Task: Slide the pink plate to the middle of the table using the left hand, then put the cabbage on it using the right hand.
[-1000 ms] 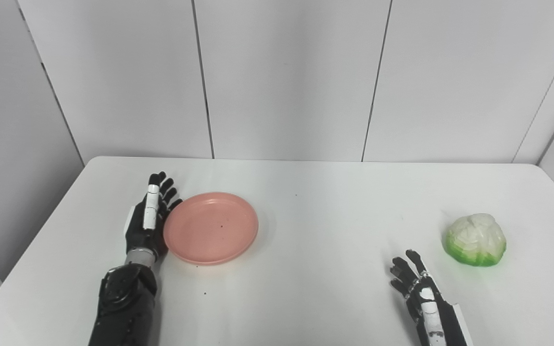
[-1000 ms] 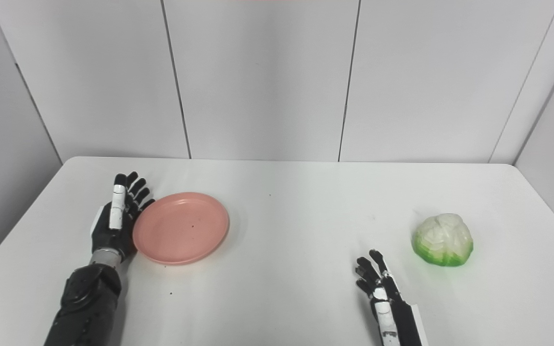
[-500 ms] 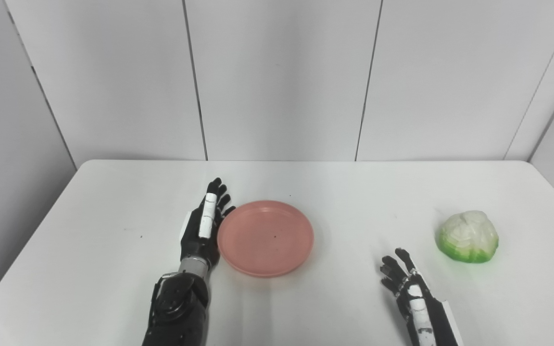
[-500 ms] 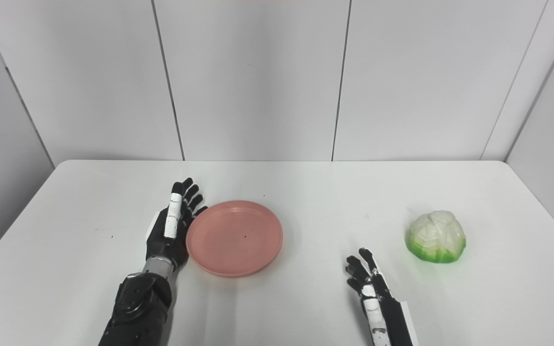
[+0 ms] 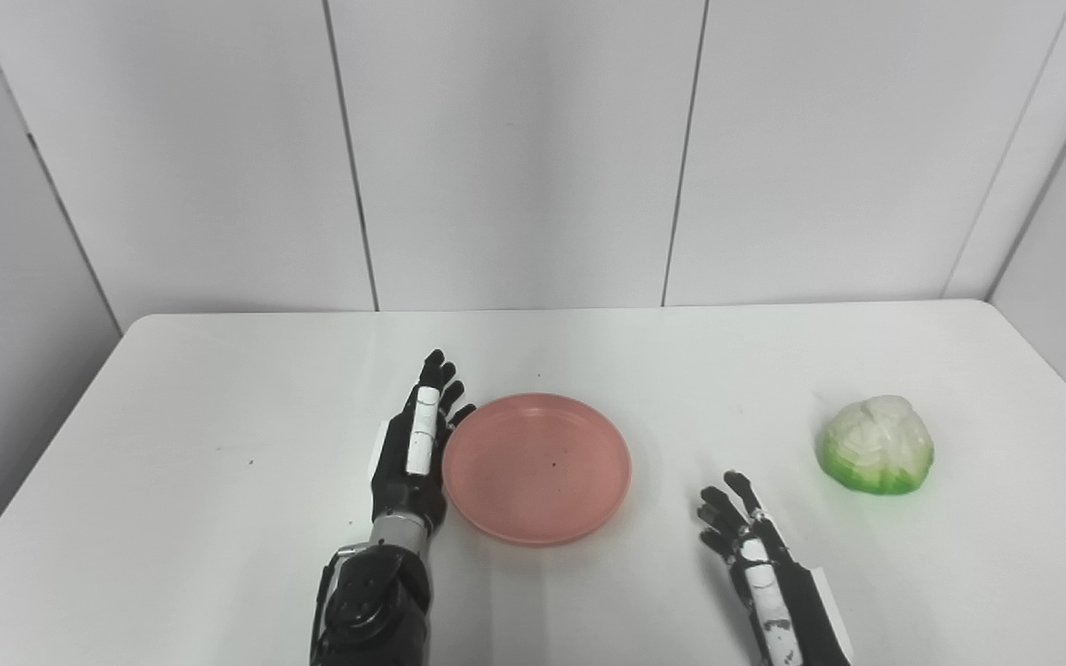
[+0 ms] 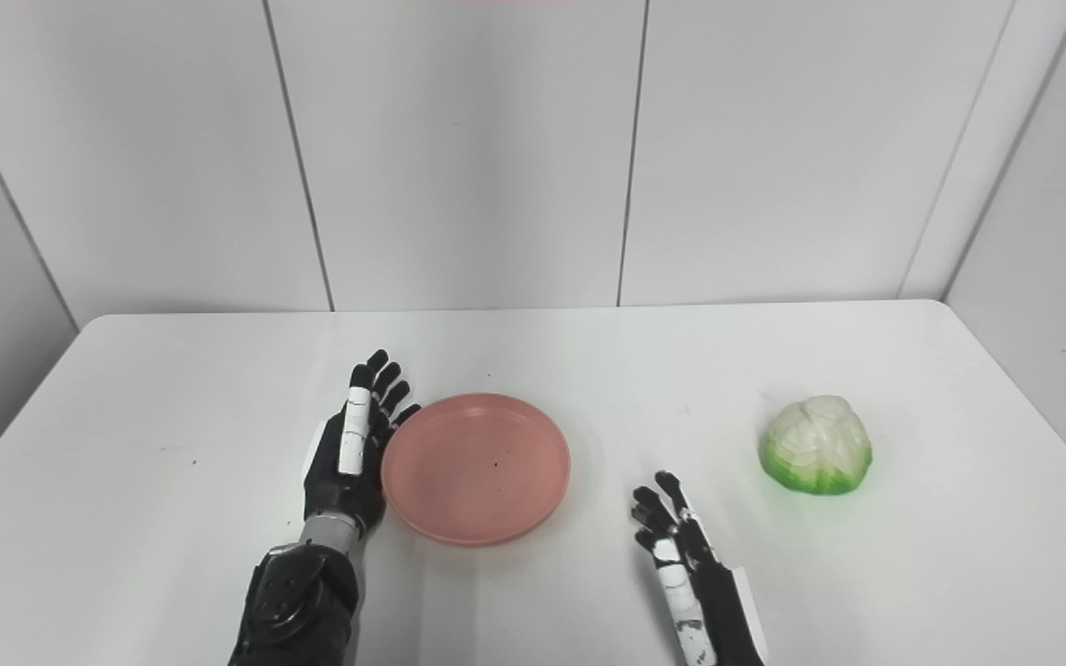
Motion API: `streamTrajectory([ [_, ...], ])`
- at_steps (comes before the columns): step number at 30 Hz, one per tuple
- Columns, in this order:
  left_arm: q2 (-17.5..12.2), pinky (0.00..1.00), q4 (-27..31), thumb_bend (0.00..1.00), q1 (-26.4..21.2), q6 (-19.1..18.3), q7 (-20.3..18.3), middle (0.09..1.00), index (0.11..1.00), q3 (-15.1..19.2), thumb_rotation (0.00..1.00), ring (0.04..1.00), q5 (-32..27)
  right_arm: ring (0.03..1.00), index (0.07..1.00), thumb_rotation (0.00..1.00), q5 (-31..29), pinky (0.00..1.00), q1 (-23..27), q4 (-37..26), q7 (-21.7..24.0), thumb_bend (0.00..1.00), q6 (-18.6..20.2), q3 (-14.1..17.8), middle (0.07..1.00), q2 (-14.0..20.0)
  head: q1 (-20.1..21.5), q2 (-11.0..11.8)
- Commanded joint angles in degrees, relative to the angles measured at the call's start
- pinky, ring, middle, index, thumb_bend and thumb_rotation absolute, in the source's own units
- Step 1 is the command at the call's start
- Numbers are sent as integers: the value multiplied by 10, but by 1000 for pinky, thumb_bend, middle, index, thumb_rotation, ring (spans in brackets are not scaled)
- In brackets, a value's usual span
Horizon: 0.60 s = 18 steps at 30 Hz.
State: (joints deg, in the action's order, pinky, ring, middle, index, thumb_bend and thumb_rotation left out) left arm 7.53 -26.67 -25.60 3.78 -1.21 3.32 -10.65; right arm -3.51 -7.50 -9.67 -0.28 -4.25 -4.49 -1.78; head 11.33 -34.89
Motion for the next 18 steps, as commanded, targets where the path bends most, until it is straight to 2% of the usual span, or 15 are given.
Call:
streamTrajectory([
  [1,2,902,9,943,0,8,-2,971,941,-5,871,961,7,883,937,926,7,895,-36,-22,-6,850,8,-9,885,-24,2,0],
  [12,4,924,23,937,8,-9,-6,970,956,1,854,966,-3,893,973,955,46,899,-32,-28,-15,813,5,-34,896,-17,30,0],
  [16,1,927,20,950,10,-13,-7,976,946,5,837,963,-8,901,980,903,85,882,-27,-42,-15,783,2,-40,910,-5,33,3],
  [18,-4,921,16,945,11,-10,-11,980,951,5,847,965,-8,913,970,858,105,889,-24,-62,-18,817,8,-36,923,-3,36,4],
])
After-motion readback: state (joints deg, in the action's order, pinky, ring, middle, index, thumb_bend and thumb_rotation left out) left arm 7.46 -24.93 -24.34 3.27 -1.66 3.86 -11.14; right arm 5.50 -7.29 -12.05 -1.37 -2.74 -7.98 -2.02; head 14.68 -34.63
